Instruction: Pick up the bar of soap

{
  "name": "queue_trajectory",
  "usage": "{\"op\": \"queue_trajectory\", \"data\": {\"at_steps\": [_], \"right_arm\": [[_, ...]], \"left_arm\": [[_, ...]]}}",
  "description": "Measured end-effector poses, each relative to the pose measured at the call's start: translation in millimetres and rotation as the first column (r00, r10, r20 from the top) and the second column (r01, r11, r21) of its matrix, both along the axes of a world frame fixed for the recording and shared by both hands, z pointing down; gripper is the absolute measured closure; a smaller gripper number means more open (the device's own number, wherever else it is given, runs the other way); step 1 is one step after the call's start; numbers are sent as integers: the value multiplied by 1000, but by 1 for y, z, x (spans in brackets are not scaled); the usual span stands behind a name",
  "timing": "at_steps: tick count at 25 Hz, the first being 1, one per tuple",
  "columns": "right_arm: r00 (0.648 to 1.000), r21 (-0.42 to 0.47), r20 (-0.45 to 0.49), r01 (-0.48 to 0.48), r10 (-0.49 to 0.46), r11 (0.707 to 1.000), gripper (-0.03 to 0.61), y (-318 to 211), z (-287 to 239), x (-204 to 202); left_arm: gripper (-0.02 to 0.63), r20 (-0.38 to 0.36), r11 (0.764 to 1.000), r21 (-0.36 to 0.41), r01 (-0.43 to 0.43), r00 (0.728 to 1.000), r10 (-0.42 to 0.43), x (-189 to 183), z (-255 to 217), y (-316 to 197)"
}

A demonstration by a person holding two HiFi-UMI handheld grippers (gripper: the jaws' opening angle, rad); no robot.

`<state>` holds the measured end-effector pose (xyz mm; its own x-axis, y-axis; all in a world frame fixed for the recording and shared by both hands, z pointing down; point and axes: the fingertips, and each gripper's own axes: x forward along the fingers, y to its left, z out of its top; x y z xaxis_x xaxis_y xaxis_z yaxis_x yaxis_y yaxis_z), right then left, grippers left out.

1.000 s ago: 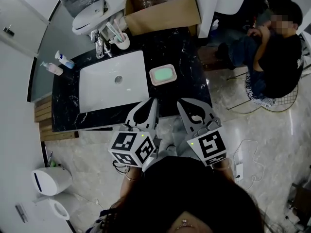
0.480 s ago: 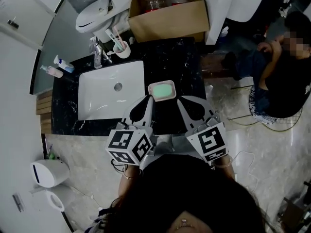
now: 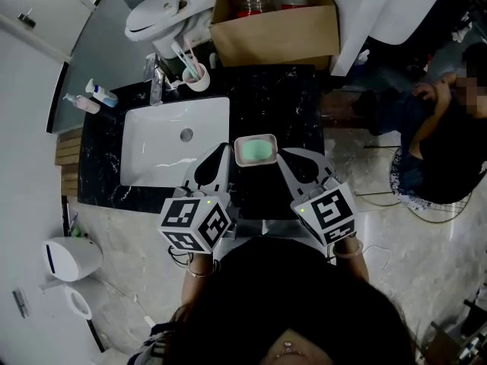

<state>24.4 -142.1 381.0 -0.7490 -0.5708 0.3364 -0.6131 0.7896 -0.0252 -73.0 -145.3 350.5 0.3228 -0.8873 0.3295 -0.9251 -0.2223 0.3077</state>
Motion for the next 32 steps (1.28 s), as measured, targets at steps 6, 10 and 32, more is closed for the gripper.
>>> {"op": "queue_trajectory", "data": {"at_steps": [6, 10, 32], "right_arm": [[998, -26, -59, 30, -31, 999, 580, -13, 19, -14], [996, -58, -72, 52, -56, 997, 580, -19, 33, -25], [853, -251, -358, 303, -380, 919, 442, -28, 123, -64]], "left_arm": [[609, 16, 1000, 8, -23, 1000, 22, -11, -3, -17], [609, 34, 1000, 14, -20, 999, 20, -21, -1, -24], [609, -29, 990, -44, -133, 991, 131, -60, 36, -29]]}}
